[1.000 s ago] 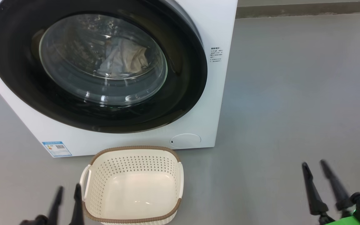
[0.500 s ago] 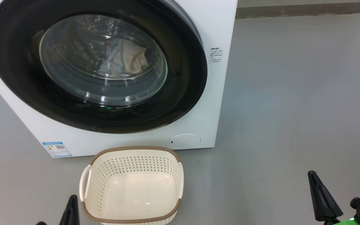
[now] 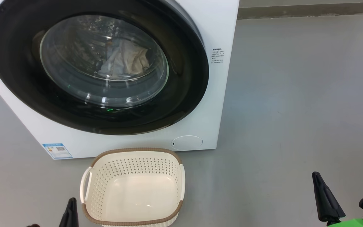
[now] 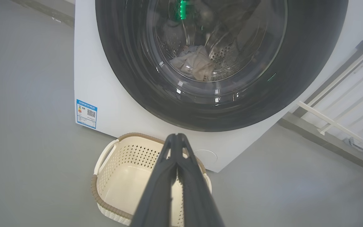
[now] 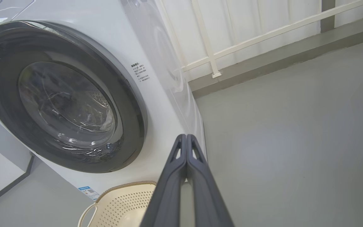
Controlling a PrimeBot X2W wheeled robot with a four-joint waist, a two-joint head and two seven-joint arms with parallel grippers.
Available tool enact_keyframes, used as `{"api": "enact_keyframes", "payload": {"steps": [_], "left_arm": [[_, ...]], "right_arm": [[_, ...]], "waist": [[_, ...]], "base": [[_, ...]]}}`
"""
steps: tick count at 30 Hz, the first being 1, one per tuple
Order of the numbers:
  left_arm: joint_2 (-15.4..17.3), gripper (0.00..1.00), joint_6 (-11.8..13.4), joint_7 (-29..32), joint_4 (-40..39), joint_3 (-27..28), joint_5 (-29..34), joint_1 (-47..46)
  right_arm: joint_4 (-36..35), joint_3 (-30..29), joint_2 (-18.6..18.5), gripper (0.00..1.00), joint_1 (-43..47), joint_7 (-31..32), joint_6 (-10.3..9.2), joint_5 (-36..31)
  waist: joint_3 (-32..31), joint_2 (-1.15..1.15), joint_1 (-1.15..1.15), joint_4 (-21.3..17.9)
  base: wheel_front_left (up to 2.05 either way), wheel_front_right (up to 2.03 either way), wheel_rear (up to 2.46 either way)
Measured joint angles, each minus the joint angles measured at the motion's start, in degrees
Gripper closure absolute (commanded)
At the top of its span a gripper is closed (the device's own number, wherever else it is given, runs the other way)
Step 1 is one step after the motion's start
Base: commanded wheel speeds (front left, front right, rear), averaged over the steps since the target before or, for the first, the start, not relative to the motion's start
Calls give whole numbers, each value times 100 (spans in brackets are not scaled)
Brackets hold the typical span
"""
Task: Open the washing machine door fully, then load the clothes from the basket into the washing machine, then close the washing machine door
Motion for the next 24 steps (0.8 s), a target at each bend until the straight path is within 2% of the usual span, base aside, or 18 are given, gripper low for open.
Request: {"api": "enact_keyframes", "payload": {"steps": [24], "left_arm": [[74, 100, 4, 361, 101, 15, -1572, -239]], "right_arm": [[263, -5, 5, 100, -210, 367, -1, 1617]], "waist": [[-19, 0, 0, -4]], "base": [[0, 0, 0]]}}
